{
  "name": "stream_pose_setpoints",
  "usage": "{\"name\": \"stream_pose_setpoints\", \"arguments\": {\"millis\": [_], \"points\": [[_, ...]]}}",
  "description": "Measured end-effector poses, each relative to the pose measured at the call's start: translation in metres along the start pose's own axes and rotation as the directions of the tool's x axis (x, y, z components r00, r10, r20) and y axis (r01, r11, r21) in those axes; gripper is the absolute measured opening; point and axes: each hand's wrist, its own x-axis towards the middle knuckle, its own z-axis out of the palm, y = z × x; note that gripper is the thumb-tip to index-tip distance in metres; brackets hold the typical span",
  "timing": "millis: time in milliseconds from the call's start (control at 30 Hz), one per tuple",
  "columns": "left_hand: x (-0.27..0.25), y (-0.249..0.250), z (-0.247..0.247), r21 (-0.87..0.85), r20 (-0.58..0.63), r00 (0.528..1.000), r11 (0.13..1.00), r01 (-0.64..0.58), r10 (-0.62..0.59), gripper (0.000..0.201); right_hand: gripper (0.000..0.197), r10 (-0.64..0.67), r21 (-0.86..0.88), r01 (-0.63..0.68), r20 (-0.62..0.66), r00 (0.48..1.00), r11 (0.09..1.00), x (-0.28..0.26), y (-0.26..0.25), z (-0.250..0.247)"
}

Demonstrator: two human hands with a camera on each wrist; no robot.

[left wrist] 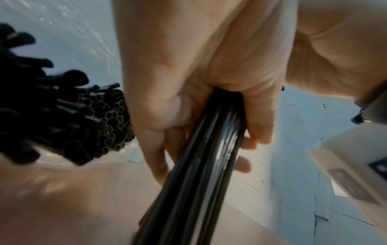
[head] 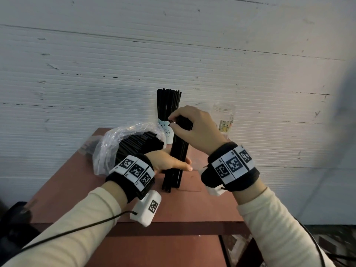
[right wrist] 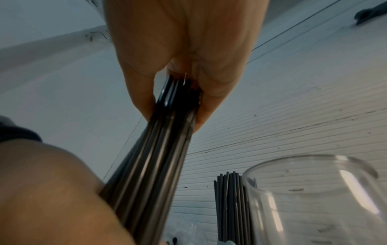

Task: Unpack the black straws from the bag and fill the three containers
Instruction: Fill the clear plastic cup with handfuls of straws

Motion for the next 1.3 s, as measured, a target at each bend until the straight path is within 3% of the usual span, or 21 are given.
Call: {"name": "stream_pose_setpoints", "arguments": {"millis": [67,167,267,333,400,500,567,633,733,800,867,933,1000,1100,1200,1300], "points": [[-0.001,0.002,0.000,0.038,0.029,0.999,0.999,0.016,-0.017,0.020,0.021,-0.013,0.001,0.013,0.003,1.000,1.000,-0.003,-0.001,-0.002],[-0.003,0.010,-0.001,0.048,-0.005,1.000,0.999,0.002,-0.002,0.033,0.057,0.014,0.048,-0.011,-0.064,0.998,0.999,-0.006,-0.002,-0.014],[-0.012,0.028,-0.006,0.000,-0.009,0.996,0.996,-0.093,0.093,0.032,0.085,0.126,0.172,-0.100,-0.143,0.982,0.980,-0.011,0.000,-0.030],[-0.020,0.041,-0.007,0.051,0.050,0.987,0.986,-0.158,0.156,0.030,0.091,0.170,0.162,-0.153,-0.093,0.981,0.975,-0.014,0.004,-0.035],[-0.026,0.052,-0.004,0.097,0.155,0.968,0.972,-0.213,0.197,0.029,0.078,0.165,0.208,-0.176,0.068,0.984,0.962,-0.017,0.009,-0.037],[-0.028,0.056,0.003,0.085,0.296,0.936,0.971,-0.223,0.189,0.029,0.050,0.097,0.350,-0.227,0.352,0.931,0.909,-0.020,0.012,-0.034],[-0.022,0.052,0.006,0.057,0.309,0.930,0.972,-0.226,0.198,0.023,0.026,0.071,0.335,-0.207,0.378,0.923,0.919,-0.019,0.011,-0.031],[-0.015,0.050,0.008,0.012,0.248,0.942,0.971,-0.238,0.227,0.014,0.006,0.058,0.356,-0.176,0.319,0.946,0.918,-0.014,0.009,-0.034],[0.000,0.051,0.006,0.054,-0.038,0.953,0.953,-0.298,0.300,0.035,0.010,0.074,0.416,-0.111,0.102,0.992,0.903,0.002,0.011,-0.052],[0.011,0.052,0.006,0.104,-0.268,0.887,0.927,-0.361,0.376,0.063,0.010,0.123,0.457,-0.061,-0.107,0.987,0.887,0.014,0.013,-0.068],[0.023,0.050,0.006,0.120,-0.421,0.805,0.906,-0.406,0.417,0.090,0.009,0.204,0.454,-0.059,-0.277,0.939,0.889,0.026,0.017,-0.081],[0.036,0.047,0.005,0.111,-0.443,0.812,0.922,-0.370,0.379,0.108,0.009,0.271,0.415,-0.104,-0.367,0.890,0.904,0.036,0.024,-0.086],[0.046,0.045,0.006,0.068,-0.371,0.881,0.955,-0.289,0.293,0.116,0.007,0.310,0.366,-0.167,-0.378,0.872,0.916,0.042,0.035,-0.083],[0.057,0.043,0.007,0.079,-0.311,0.922,0.973,-0.217,0.231,0.110,0.007,0.386,0.293,-0.301,-0.295,0.874,0.907,0.047,0.055,-0.068],[0.062,0.039,0.005,0.140,-0.302,0.924,0.970,-0.199,0.233,0.090,0.014,0.495,0.131,-0.489,-0.012,0.869,0.862,0.047,0.075,-0.049],[0.064,0.035,0.003,0.084,-0.308,0.922,0.972,-0.218,0.234,0.080,0.020,0.506,0.011,-0.527,0.262,0.822,0.850,0.048,0.086,-0.037]]}}
